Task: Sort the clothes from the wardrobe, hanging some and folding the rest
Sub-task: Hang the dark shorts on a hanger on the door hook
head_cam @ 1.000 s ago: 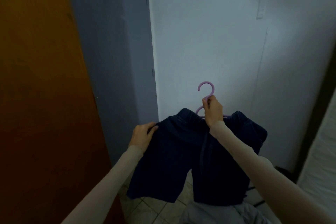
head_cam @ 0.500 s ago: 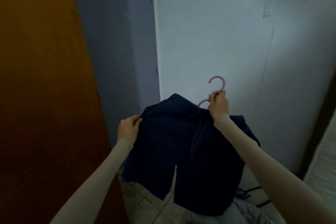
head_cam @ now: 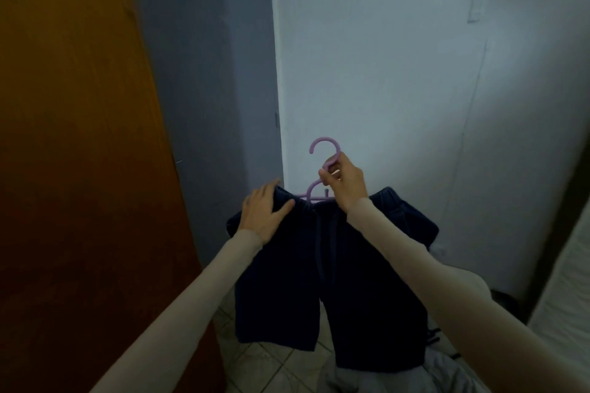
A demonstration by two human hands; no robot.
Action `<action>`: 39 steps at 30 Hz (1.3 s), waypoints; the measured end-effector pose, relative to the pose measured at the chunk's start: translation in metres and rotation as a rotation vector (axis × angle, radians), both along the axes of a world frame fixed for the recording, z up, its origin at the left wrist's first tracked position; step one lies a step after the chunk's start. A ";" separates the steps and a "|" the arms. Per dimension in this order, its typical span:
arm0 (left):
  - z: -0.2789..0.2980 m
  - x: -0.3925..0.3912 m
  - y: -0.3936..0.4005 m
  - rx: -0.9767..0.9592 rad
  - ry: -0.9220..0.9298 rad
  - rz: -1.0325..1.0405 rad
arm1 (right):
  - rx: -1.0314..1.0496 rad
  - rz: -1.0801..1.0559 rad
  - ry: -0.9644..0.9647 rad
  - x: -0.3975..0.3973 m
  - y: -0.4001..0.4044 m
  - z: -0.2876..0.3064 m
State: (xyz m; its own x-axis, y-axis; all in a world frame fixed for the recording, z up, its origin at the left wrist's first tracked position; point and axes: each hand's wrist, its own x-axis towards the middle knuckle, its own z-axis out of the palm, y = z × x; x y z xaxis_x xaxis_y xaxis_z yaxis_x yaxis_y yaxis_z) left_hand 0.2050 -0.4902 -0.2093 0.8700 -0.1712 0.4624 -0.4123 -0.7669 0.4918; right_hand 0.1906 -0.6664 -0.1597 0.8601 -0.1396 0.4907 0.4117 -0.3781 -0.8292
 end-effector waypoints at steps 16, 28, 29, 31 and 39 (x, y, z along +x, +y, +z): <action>-0.008 -0.022 0.079 0.023 -0.123 0.070 | -0.699 0.040 0.025 0.003 0.048 -0.013; 0.004 -0.095 0.267 0.030 -0.150 0.352 | -0.778 0.117 0.050 -0.007 0.189 -0.050; 0.005 -0.104 0.283 0.023 -0.150 0.374 | -0.741 0.158 0.053 -0.011 0.206 -0.049; 0.005 -0.124 0.316 0.010 -0.141 0.426 | -0.705 0.217 0.053 -0.020 0.245 -0.048; 0.008 -0.201 0.423 0.302 0.132 0.746 | -0.642 0.453 0.064 -0.049 0.366 -0.045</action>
